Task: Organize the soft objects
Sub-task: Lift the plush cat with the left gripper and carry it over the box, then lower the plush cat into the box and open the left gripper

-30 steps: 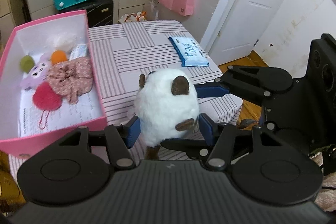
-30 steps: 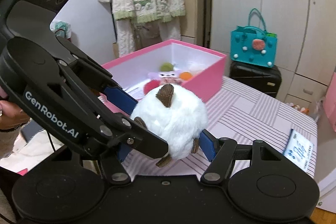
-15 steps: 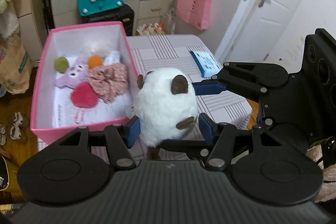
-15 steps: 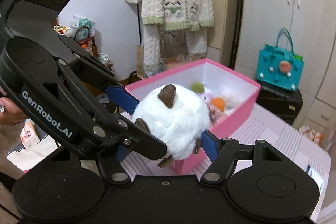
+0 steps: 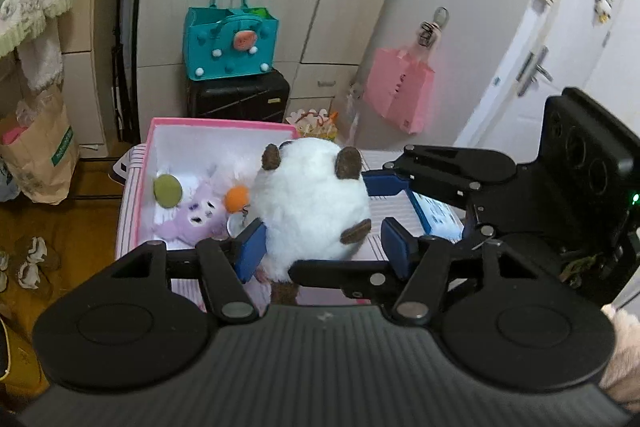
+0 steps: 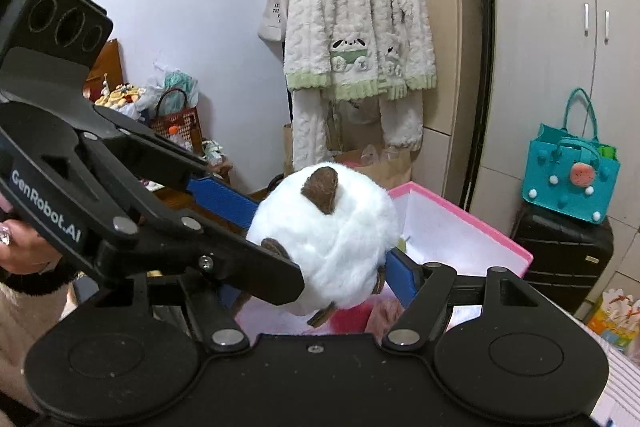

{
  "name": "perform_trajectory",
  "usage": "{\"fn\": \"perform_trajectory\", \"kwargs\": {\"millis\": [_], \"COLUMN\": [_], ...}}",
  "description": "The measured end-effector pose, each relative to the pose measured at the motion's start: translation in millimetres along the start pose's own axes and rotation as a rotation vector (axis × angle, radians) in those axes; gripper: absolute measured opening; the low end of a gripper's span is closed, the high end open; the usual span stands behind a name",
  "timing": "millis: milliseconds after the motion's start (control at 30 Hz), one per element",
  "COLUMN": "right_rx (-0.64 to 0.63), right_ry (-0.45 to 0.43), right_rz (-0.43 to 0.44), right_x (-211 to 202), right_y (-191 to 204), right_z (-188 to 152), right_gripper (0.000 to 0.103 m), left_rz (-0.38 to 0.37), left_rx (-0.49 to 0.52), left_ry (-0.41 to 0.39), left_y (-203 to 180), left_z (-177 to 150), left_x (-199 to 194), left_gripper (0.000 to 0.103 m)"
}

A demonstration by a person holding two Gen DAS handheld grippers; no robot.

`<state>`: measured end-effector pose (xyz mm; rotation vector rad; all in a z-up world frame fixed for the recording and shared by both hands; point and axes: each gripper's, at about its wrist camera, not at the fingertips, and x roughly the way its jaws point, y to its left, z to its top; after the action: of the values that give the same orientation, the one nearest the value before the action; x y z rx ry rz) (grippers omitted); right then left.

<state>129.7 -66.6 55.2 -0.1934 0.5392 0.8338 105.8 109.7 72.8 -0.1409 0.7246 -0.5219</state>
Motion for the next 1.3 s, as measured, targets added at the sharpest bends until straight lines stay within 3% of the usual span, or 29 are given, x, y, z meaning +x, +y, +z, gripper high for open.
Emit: {"fn": "perform_trajectory", "kwargs": {"millis": [300,467,667,833,967,1100,1300], "right_rx": [0.0,-0.037,-0.099,-0.117,-0.103,-0.096,-0.065], "right_ry": [0.052,0.107,0.165,0.2,0.189,0.212,0.211], "right_rz": [0.009,0.028,0.025,0.028,0.039,0.044,0.024], "right_x": [64.2,92.9,118.0,130.7,128.3,132.0,117.9], "right_y": [-28.1,-35.8,-35.7,-37.7,-42.8,-43.7,-45.2], "right_z": [9.1,7.3,3.5,5.5,1.9,-1.8,-6.8], "right_gripper": [0.076,0.076,0.075,0.075,0.07,0.054,0.052], "left_rz": [0.041,0.042,0.05,0.09,0.171,0.202,0.211], "left_rx": [-0.073,-0.107,-0.119,-0.113,-0.031,0.021,0.029], "left_ry": [0.031,0.097,0.147,0.144,0.108,0.1,0.104], "left_y": [51.7,79.3,97.5,106.9,100.2,93.0,86.7], "left_z": [12.8,13.9,9.7,8.6,8.1,9.0,7.9], "left_x": [48.0,72.4,89.7,97.2,96.8,99.8,97.3], "left_gripper": [0.06,0.061,0.06,0.06,0.06,0.058,0.058]}}
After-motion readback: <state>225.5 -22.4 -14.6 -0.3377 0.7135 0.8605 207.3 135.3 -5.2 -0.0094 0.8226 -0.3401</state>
